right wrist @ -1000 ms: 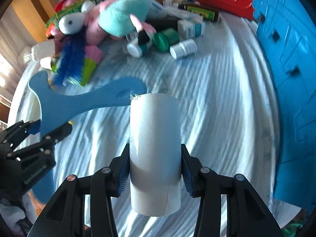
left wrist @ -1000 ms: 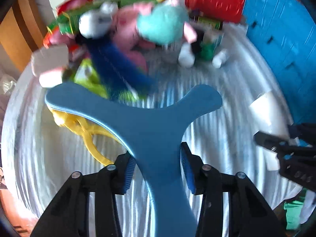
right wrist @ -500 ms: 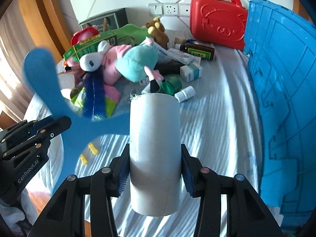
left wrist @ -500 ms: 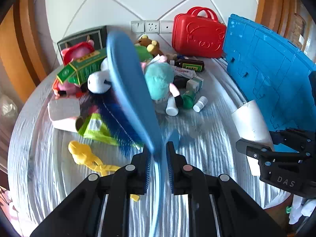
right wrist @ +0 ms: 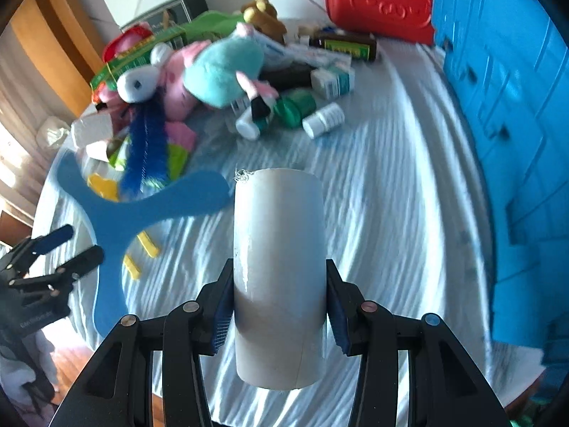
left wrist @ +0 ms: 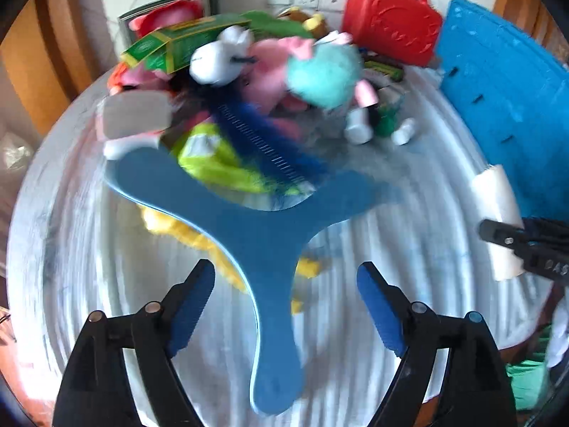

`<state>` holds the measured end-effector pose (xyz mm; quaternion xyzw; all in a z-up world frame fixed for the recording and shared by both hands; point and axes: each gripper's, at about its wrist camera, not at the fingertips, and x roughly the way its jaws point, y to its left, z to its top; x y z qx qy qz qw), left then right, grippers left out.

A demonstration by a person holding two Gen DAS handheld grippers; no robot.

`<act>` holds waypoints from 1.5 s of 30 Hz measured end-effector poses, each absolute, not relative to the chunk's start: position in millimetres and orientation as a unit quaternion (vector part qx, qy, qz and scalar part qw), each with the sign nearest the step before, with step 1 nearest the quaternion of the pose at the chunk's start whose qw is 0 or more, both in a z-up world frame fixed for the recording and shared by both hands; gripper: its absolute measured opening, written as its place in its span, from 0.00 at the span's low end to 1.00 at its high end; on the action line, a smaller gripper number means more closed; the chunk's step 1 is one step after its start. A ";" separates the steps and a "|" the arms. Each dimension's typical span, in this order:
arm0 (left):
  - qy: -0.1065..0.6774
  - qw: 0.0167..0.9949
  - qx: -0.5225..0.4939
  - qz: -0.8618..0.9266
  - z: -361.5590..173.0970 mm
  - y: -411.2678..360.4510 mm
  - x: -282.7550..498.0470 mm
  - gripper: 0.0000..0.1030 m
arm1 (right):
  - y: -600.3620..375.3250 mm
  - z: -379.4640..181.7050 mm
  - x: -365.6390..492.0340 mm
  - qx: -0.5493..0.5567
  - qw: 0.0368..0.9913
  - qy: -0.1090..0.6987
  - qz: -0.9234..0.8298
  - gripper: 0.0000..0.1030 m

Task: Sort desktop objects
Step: 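Carry the blue toy and white cylinder in both tools toward the blue crate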

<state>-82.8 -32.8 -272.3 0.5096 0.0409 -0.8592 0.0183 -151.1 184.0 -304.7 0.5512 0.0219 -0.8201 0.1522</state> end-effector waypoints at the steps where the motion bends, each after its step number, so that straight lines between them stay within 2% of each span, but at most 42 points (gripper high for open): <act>1: 0.041 0.030 0.515 -0.856 -277.4 -37.4 -81.1 0.80 | 184.0 -310.7 -151.0 0.556 0.152 0.023 -0.817 0.44; 4: 0.028 0.054 0.521 -0.852 -286.5 -38.7 -80.2 0.80 | 181.6 -328.0 -152.1 0.569 0.150 0.029 -0.808 0.44; 7: -0.019 0.087 0.523 -0.848 -302.9 -29.8 -84.1 0.80 | 173.1 -344.4 -155.3 0.578 0.155 0.044 -0.800 0.45; 13: -0.013 0.096 0.555 -0.826 -346.8 -32.3 -93.5 0.80 | 146.1 -369.7 -163.9 0.591 0.172 0.069 -0.785 0.45; 16: 0.015 0.097 0.541 -0.835 -349.7 -41.9 -94.0 0.80 | 142.6 -378.2 -162.9 0.596 0.175 0.074 -0.780 0.50; 17: 0.030 0.095 0.541 -0.835 -351.2 -46.3 -95.0 0.81 | 142.6 -380.0 -161.8 0.596 0.175 0.077 -0.780 0.51; 18: 0.047 0.093 0.543 -0.833 -353.4 -51.6 -96.1 0.90 | 142.7 -380.1 -160.0 0.591 0.177 0.081 -0.783 0.53; 20: 0.081 0.094 0.552 -0.824 -360.3 -63.7 -98.8 1.00 | 143.4 -380.7 -158.4 0.588 0.182 0.081 -0.784 0.57; 23: 0.068 0.085 0.550 -0.828 -359.1 -62.5 -100.3 1.00 | 144.7 -381.6 -155.7 0.582 0.191 0.072 -0.787 0.67; 26: 0.060 0.078 0.546 -0.832 -358.5 -61.5 -99.0 0.99 | 146.1 -382.2 -151.0 0.575 0.193 0.068 -0.792 0.68; 28: 0.062 0.090 0.541 -0.834 -351.4 -58.4 -93.9 0.78 | 148.4 -381.7 -148.6 0.575 0.189 0.071 -0.793 0.64; 29: 0.051 0.099 0.538 -0.835 -347.7 -54.4 -91.5 0.61 | 149.6 -381.1 -147.4 0.577 0.188 0.074 -0.791 0.61; 30: 0.020 0.115 0.535 -0.837 -344.3 -46.3 -88.8 0.52 | 151.5 -380.3 -145.9 0.579 0.188 0.074 -0.790 0.61; 32: -0.031 0.135 0.528 -0.838 -343.9 -32.4 -85.8 0.51 | 154.2 -377.2 -141.4 0.572 0.185 0.080 -0.795 0.60; 34: -0.103 0.158 0.513 -0.837 -345.8 -14.9 -86.2 0.50 | 155.2 -378.7 -138.7 0.567 0.177 0.089 -0.799 0.51; 35: -0.151 0.168 0.502 -0.835 -348.9 -3.9 -87.1 0.47 | 155.3 -381.8 -138.5 0.570 0.172 0.094 -0.798 0.44; 36: -0.178 0.174 0.494 -0.833 -351.6 3.6 -87.6 0.46 | 154.0 -381.1 -136.7 0.559 0.165 0.106 -0.806 0.44; 39: -0.133 0.148 0.494 -0.846 -342.7 -0.9 -81.0 0.44 | 155.9 -378.2 -133.4 0.566 0.175 0.093 -0.800 0.44; 45: -0.035 0.107 0.451 -0.886 -283.7 -16.3 -80.8 0.43 | 157.4 -338.1 -122.7 0.535 0.216 0.069 -0.814 0.44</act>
